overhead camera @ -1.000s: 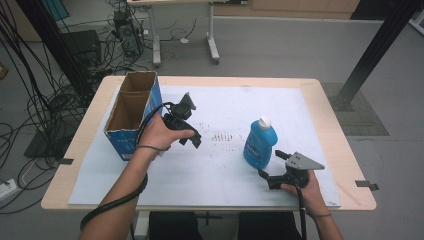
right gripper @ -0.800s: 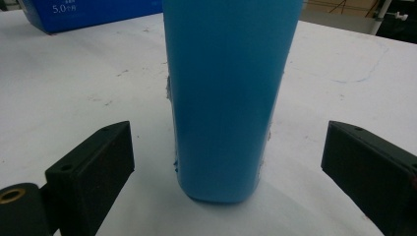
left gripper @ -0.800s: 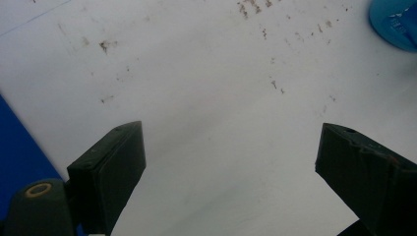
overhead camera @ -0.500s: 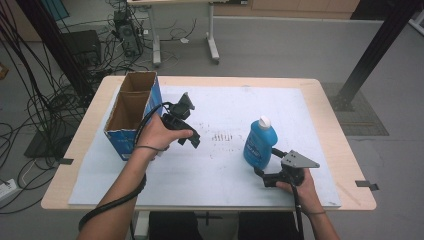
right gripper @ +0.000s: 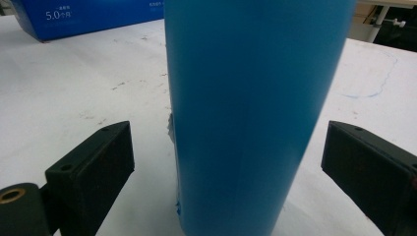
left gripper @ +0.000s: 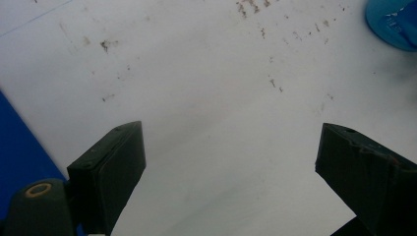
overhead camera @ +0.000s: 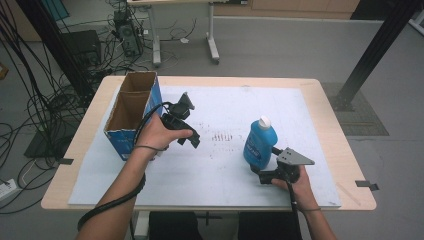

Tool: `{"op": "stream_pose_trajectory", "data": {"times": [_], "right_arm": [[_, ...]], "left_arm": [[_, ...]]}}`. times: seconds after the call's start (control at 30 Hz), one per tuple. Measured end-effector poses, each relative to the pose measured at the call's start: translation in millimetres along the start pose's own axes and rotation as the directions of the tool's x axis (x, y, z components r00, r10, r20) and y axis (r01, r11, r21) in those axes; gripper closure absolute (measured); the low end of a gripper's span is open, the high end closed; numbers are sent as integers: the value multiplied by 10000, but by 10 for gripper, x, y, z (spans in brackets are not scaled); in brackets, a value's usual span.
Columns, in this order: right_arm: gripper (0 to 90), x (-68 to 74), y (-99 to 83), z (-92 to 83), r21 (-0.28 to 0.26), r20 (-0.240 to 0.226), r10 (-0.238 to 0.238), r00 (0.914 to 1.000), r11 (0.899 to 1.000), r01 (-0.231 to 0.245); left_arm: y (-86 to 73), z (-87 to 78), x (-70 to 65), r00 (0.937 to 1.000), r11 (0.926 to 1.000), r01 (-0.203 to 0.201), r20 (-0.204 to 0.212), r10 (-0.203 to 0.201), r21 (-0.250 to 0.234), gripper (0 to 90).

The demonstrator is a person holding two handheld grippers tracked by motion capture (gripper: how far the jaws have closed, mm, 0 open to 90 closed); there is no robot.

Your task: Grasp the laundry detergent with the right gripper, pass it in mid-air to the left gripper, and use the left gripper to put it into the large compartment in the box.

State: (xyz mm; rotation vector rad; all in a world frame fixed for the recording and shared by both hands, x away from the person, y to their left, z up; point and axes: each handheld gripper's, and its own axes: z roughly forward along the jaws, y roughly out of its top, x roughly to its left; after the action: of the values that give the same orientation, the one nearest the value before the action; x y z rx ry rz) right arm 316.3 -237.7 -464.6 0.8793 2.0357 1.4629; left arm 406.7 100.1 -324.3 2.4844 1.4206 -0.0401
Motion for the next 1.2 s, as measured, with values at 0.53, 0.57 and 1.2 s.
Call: {"op": "stream_pose_trajectory", "data": {"times": [0.53,0.57,1.2], "right_arm": [[33,-3,35,107,-107,129,90,9999,9999,-89],[33,-1,38,116,-108,153,100,9998,9999,-99],[29,9,54,175,-361,153,415,9990,9985,-409]], "left_arm": [[9,15,-16,10000,10000,-21,-9,21,42,119],[10,14,-13,10000,10000,-33,-6,33,75,119],[14,21,-32,10000,9999,-37,-21,37,98,119]]}}
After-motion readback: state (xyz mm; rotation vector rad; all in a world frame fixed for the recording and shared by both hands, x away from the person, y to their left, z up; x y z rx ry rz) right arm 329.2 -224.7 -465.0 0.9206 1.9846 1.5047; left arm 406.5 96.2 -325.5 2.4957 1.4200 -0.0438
